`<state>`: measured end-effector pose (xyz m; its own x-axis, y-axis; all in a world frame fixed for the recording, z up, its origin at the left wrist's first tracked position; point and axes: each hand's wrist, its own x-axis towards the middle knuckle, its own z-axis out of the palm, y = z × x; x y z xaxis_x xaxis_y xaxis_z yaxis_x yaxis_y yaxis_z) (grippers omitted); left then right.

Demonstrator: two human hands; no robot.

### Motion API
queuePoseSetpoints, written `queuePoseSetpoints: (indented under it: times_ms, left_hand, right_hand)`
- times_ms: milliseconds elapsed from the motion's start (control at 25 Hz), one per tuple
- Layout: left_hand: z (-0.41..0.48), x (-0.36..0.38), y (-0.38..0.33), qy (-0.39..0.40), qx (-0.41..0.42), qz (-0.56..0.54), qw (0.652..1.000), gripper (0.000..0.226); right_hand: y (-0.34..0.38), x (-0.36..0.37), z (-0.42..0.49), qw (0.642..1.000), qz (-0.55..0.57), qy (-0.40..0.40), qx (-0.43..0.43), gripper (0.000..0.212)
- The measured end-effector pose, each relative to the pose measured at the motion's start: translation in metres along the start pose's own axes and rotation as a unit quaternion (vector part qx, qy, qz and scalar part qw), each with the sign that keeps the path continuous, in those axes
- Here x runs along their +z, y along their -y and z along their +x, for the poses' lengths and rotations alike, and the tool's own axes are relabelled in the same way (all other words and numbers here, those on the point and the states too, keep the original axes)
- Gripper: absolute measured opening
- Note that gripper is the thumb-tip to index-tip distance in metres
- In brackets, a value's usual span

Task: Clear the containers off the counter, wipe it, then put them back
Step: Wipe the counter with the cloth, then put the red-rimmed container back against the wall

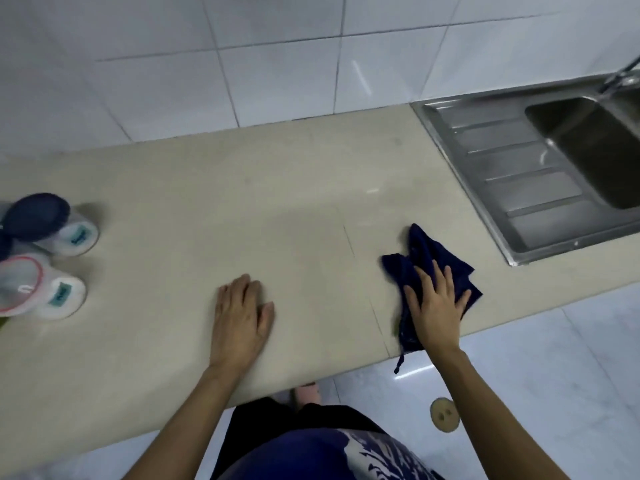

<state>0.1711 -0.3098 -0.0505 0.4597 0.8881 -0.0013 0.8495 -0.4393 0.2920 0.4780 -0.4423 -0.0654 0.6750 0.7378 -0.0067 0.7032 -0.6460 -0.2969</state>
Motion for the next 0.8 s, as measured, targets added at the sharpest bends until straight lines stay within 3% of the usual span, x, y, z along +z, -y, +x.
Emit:
queuePoseSetpoints:
  times_ms: [80, 200, 320, 480, 640, 800]
  left_hand:
    - [0.000, -0.006, 0.011, -0.024, 0.008, -0.011, 1.000, 0.039]
    - [-0.013, -0.013, 0.044, -0.065, -0.018, -0.030, 0.997, 0.028]
    - [-0.044, -0.025, 0.098, -0.126, -0.129, -0.051, 0.982, 0.028]
    - [-0.082, -0.047, 0.167, -0.183, -0.337, -0.070, 0.921, 0.034]
    - [-0.099, -0.047, 0.193, -0.216, -0.391, -0.073, 0.892, 0.037]
    - [-0.103, -0.043, 0.197, -0.264, -0.424, -0.103, 0.860, 0.036]
  right_hand:
    - [0.013, -0.002, 0.001, 1.000, -0.017, -0.022, -0.010, 0.052]
    - [0.063, 0.004, -0.006, 0.982, -0.032, -0.043, -0.181, 0.056]
    - [0.147, 0.033, -0.021, 0.914, 0.005, 0.049, -0.403, 0.059]
    - [0.259, 0.067, -0.049, 0.822, 0.005, 0.141, -0.552, 0.073]
    - [0.360, 0.084, -0.070, 0.795, 0.049, 0.163, -0.582, 0.083]
    - [0.456, 0.092, -0.084, 0.806, 0.196, 0.238, -0.505, 0.088]
